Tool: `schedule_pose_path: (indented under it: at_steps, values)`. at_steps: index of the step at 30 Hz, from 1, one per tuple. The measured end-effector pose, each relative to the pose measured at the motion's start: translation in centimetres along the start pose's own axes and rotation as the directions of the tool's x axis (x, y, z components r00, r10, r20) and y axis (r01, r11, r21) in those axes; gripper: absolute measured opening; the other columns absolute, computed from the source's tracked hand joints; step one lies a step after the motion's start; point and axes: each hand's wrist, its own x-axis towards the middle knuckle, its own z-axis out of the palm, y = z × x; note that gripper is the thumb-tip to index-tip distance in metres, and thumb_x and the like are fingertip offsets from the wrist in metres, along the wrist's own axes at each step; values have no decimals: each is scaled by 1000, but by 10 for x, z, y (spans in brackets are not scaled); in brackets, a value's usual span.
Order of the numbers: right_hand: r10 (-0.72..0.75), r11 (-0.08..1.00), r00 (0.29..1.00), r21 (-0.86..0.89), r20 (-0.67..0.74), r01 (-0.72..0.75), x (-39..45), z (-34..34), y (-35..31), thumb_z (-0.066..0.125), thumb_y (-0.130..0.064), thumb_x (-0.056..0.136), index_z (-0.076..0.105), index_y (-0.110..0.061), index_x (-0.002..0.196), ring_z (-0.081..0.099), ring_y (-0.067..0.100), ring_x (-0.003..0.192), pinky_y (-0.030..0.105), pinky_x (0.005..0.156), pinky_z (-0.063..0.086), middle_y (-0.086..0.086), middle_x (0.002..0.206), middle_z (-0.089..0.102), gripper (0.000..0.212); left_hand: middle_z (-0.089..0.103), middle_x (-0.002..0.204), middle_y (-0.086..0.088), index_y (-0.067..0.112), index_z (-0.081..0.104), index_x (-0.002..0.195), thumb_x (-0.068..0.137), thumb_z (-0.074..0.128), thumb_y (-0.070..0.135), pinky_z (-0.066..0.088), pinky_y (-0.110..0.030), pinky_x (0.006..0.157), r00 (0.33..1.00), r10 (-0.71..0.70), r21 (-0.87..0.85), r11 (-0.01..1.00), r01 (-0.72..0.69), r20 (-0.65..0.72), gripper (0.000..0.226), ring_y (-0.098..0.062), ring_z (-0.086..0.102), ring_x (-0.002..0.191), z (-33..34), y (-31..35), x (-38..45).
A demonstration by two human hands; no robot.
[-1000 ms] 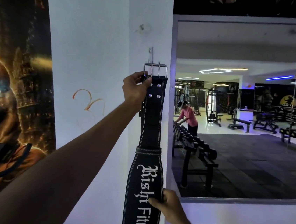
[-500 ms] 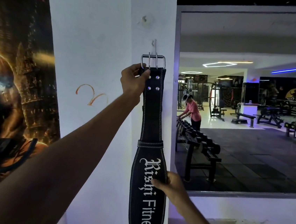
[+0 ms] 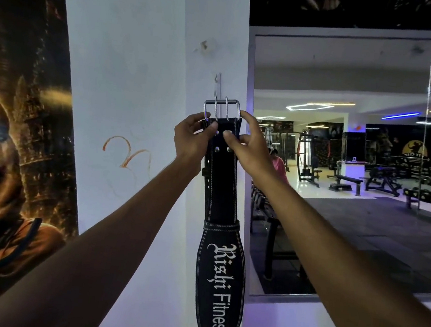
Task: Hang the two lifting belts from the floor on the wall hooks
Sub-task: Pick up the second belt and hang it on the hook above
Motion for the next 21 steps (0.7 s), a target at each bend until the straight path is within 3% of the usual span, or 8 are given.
schedule_pose_path:
  at_steps: [2,4,8,12,16,19,21]
  values:
    - [17,1000,999,25,-41,-16,14,4,-5,68,-18,90,49,-23,133,68,19,71,25,66,53,14,84,72,47,72,114,-26,6,69,113,83,76,9,61,-52,87,1000,3,-14,1000,-3,15,31,-34,72,89,-1,1,2]
    - [58,996,996,74,-65,-53,24,7,-9,69,-7,88,58,-20,123,69,24,71,27,61,53,17,83,72,39,70,119,-27,0,66,120,89,74,6,62,-43,83,999,2,-20,1000,-2,33,33,-28,70,91,-4,3,7]
    - [91,986,989,153,-116,-73,40,13,-13,71,-2,84,63,-17,120,68,20,68,22,56,52,11,78,71,40,71,125,-18,0,60,133,92,72,11,61,-28,79,995,-20,-2,1000,20,98,44,-18,72,92,-13,3,9]
    - [94,980,976,193,-197,-55,52,19,-17,73,-1,81,66,-18,115,66,18,67,23,59,52,4,69,68,39,75,111,-12,4,64,130,94,68,4,59,-19,77,957,-88,144,988,49,277,37,-6,73,83,-26,-23,-24]
    - [91,976,970,215,-223,-42,56,18,-23,72,1,82,65,-17,118,66,14,68,19,61,55,0,69,68,41,76,111,-16,-2,68,123,93,67,-1,60,-30,89,928,-207,199,968,149,311,30,-16,74,93,-49,-66,-60]
    - [110,970,970,236,-217,-57,54,20,-20,72,-1,82,64,-17,121,71,18,77,25,68,59,7,80,74,42,79,100,-7,0,71,118,97,64,8,61,-24,78,898,-304,149,952,269,318,24,-12,75,86,-63,-87,-90]
    - [121,966,967,249,-223,-63,48,22,-14,71,0,83,64,-15,122,69,19,76,22,64,58,13,84,74,42,79,102,-7,2,71,121,97,64,10,62,-27,80,899,-317,90,948,304,302,26,-15,75,90,-70,-99,-104]
